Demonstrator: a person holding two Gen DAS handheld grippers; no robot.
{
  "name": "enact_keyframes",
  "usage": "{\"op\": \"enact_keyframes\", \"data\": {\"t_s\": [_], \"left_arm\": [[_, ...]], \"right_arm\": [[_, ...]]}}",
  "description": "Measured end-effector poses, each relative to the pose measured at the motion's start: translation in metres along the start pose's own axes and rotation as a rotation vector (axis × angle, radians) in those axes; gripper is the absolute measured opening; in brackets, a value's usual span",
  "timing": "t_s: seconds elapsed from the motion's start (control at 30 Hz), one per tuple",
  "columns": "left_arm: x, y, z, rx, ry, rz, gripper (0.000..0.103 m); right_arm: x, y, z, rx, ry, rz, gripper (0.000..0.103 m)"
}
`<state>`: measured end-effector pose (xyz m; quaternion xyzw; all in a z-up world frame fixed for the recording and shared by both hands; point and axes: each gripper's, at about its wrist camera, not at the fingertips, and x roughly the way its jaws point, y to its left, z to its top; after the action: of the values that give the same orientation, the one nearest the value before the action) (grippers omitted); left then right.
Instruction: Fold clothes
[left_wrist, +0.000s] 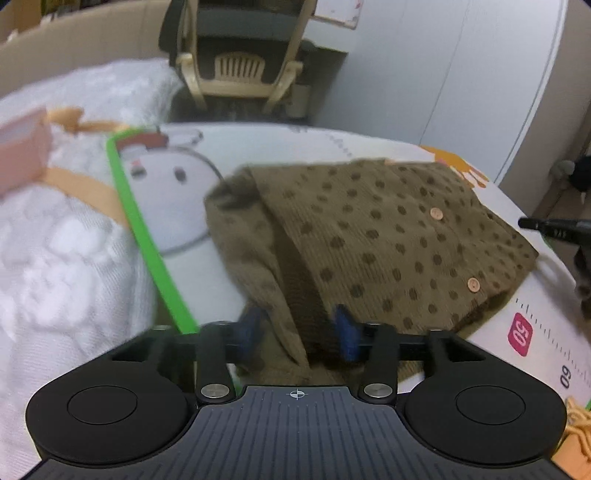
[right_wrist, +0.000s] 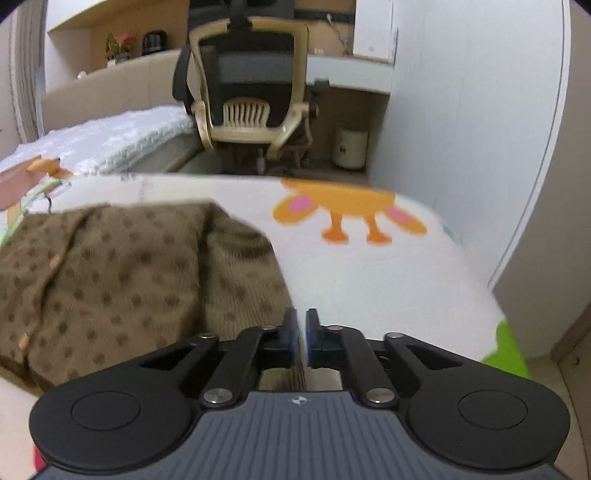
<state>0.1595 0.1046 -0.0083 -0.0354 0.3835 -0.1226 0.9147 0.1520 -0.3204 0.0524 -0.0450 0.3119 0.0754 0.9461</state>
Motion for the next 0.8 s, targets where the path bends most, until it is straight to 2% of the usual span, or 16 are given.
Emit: {"op": "enact_keyframes", "data": {"t_s": [0.03,0.1,0.13,0.23,0.3,0.4,0.43,0.53,0.6,0.7,0.8], "left_arm": [[-0.005,0.0,0.005,0.014,-0.02,0.001,0.073],[-0.012,-0.002,0.017,0.038,-0.062,-0.006,0.079],[-0.014,-0.004,0.024,0.049,-0.084,-0.02,0.081],[-0.004,-0.014,0.045,0.048,-0.138,-0.082,0.088],[0.015,-0.023,0.056,0.035,-0.162,-0.137,0.093],[0.056,-0.024,0.062,-0.037,-0.104,-0.165,0.094],[0.07,-0.024,0.063,-0.061,-0.084,-0.174,0.094],[0.096,-0.021,0.054,-0.092,-0.039,-0.133,0.095],[0.094,-0.025,0.052,-0.056,-0.036,-0.127,0.096],[0.093,-0.025,0.05,-0.045,-0.037,-0.133,0.096],[0.094,-0.025,0.05,-0.049,-0.036,-0.139,0.099]], "right_arm": [[-0.003,0.003,0.005,-0.003,-0.023,0.014,0.025],[-0.005,0.014,0.018,-0.012,-0.06,0.062,0.042],[-0.002,0.023,0.025,-0.019,-0.069,0.1,0.046],[0.009,0.052,0.045,-0.043,-0.083,0.221,0.053],[0.029,0.073,0.054,-0.046,-0.062,0.287,0.057],[0.064,0.101,0.063,-0.044,-0.018,0.36,0.064],[0.069,0.104,0.062,-0.048,-0.008,0.35,0.068],[0.086,0.115,0.056,-0.061,0.024,0.321,0.072],[0.092,0.12,0.053,-0.068,0.036,0.303,0.072],[0.063,0.117,0.049,-0.093,-0.017,0.314,0.072],[0.039,0.117,0.037,-0.112,-0.03,0.359,0.073]]}}
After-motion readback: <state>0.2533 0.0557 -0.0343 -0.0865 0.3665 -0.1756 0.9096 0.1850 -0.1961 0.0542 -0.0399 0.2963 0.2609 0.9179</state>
